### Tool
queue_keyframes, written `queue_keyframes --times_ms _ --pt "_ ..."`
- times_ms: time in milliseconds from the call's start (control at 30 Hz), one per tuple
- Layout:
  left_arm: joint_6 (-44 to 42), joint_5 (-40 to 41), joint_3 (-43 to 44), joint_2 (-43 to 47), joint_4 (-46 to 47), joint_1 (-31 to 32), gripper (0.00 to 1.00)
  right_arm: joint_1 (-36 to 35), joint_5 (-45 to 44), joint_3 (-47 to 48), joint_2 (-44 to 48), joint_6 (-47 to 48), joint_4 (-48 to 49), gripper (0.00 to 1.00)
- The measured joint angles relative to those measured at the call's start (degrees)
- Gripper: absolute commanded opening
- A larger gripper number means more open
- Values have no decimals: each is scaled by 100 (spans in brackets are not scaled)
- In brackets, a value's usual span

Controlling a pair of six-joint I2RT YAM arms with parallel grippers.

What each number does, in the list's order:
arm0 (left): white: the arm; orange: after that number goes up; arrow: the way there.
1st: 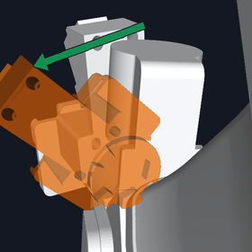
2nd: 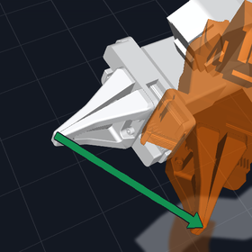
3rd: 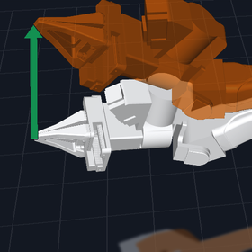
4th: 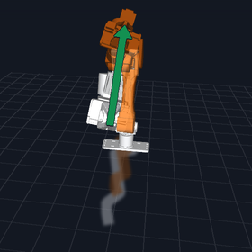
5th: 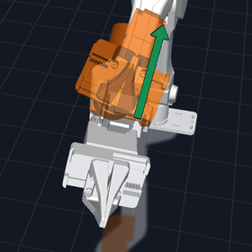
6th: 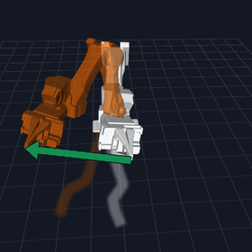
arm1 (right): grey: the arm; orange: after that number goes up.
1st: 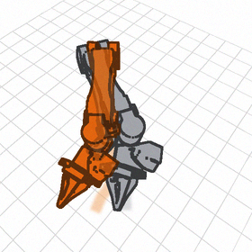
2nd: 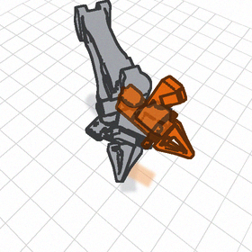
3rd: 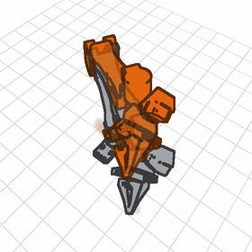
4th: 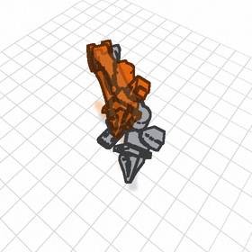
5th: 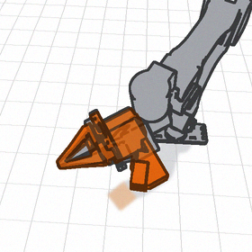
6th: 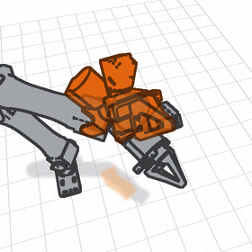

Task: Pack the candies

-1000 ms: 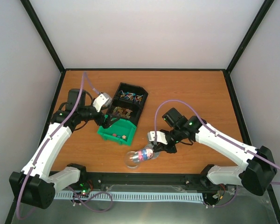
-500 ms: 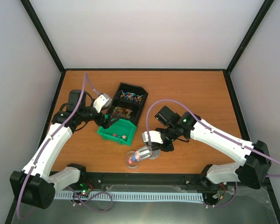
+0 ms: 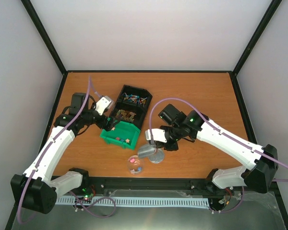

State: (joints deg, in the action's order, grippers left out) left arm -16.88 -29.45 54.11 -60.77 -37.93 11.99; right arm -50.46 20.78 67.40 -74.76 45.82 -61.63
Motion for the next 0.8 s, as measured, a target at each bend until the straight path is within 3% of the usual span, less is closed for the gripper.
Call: queue_keyframes --times_ms 433,800 --pt "341 1598 131 -629 -501 -37 72 0 -896 1082 -1069 -1340 723 3" --pt "459 1836 435 -1493 -953 -393 57 -2 -999 1362 -1904 -1694 940 3"
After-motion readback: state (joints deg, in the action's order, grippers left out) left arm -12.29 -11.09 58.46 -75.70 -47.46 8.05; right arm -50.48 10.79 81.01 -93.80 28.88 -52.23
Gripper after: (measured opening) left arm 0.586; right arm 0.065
